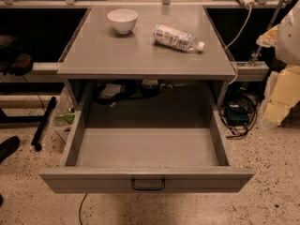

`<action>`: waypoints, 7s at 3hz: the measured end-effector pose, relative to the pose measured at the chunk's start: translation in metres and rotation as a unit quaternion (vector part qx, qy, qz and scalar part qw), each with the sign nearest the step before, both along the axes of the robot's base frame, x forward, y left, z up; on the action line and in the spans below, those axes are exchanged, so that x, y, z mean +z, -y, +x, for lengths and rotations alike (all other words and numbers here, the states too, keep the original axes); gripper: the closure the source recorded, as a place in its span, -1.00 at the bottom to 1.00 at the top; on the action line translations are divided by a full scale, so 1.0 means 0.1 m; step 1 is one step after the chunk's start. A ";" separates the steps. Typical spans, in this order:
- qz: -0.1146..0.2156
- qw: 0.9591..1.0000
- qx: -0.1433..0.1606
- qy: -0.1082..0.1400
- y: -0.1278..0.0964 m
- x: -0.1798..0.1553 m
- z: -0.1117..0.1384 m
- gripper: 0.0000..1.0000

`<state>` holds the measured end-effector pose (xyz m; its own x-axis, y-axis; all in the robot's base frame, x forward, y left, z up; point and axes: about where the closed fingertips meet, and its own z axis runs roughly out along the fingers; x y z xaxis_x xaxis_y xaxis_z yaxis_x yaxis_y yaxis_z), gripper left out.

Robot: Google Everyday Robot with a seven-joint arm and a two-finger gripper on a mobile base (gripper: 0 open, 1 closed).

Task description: Place blue plastic bottle into top drawer

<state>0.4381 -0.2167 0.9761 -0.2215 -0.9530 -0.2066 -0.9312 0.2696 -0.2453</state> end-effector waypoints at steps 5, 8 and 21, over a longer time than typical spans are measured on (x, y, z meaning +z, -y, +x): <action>0.169 0.978 -0.108 0.060 -0.28 -0.32 1.28 -1.00; 0.209 0.968 -0.123 0.069 -0.42 -0.42 1.74 -1.00; 0.428 0.867 -0.191 0.167 -0.30 -1.15 3.91 -1.00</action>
Offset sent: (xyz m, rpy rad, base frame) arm 0.0486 -0.0009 -0.0114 0.1363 -0.0029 -0.1229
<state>0.8288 -0.1864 0.8612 -0.2799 -0.2889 -0.9155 -0.6492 0.7595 -0.0412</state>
